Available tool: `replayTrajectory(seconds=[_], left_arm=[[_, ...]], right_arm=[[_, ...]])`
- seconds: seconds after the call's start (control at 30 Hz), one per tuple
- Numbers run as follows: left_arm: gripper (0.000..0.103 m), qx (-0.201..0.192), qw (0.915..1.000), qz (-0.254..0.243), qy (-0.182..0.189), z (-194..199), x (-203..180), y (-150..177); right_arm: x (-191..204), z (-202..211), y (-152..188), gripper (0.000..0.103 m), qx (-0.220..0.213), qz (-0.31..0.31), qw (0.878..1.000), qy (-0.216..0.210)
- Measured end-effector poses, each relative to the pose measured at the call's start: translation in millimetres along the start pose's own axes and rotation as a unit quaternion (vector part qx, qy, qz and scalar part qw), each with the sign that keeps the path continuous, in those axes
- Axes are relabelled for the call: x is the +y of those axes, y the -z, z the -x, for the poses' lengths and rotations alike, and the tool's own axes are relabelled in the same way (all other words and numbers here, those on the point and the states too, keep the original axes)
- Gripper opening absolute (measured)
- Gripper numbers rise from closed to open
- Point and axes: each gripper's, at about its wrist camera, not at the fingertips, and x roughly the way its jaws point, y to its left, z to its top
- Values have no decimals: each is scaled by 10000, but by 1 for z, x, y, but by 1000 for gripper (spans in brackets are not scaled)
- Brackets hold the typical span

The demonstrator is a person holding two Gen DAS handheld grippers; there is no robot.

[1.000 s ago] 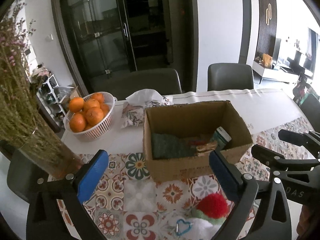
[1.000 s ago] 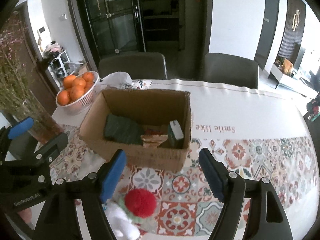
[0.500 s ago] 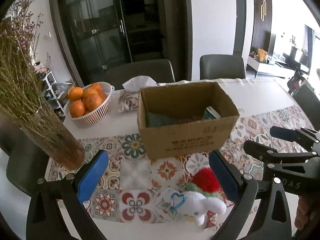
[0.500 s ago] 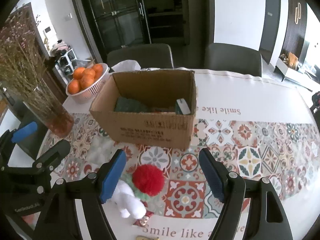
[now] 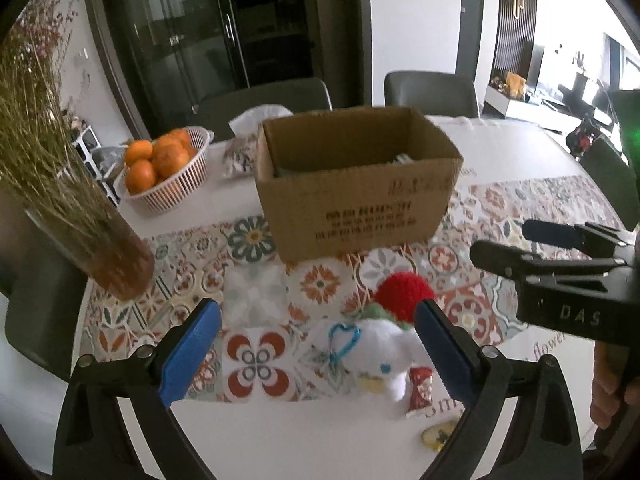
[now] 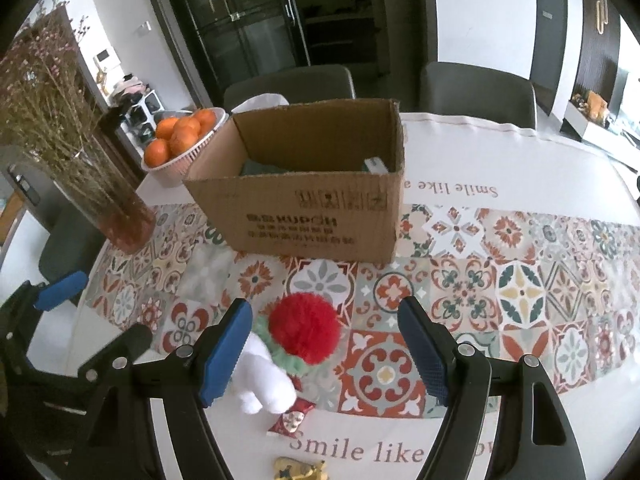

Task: Organize soft objects
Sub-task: 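Move both tools toward the white plush bunny and open around it, then grasp the white plush bunny with the left tool while the right tool grasps the red pompom plush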

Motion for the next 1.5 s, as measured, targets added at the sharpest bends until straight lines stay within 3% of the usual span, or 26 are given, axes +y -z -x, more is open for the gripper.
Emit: replayTrajectory(seconds=[0.4,0.97,1.23,1.5], left_arm=[[95,621,9976,18,318,-22,-5,35],[86,1405,9830,378,1123,-79,-14,62],[81,1628,9779,550,1193,-107,-12,67],[81,1609,9734,760,1444,-122,-11,63]], right_arm=[[0,-23,16,76,187,-14,9995,-236],[-10,-71,22,76,555,-435,9957,-595],[-13,-106,23,76,853,-859,9896,-783],[-19,-140,26,75,1215,-1532,9746,-1094]])
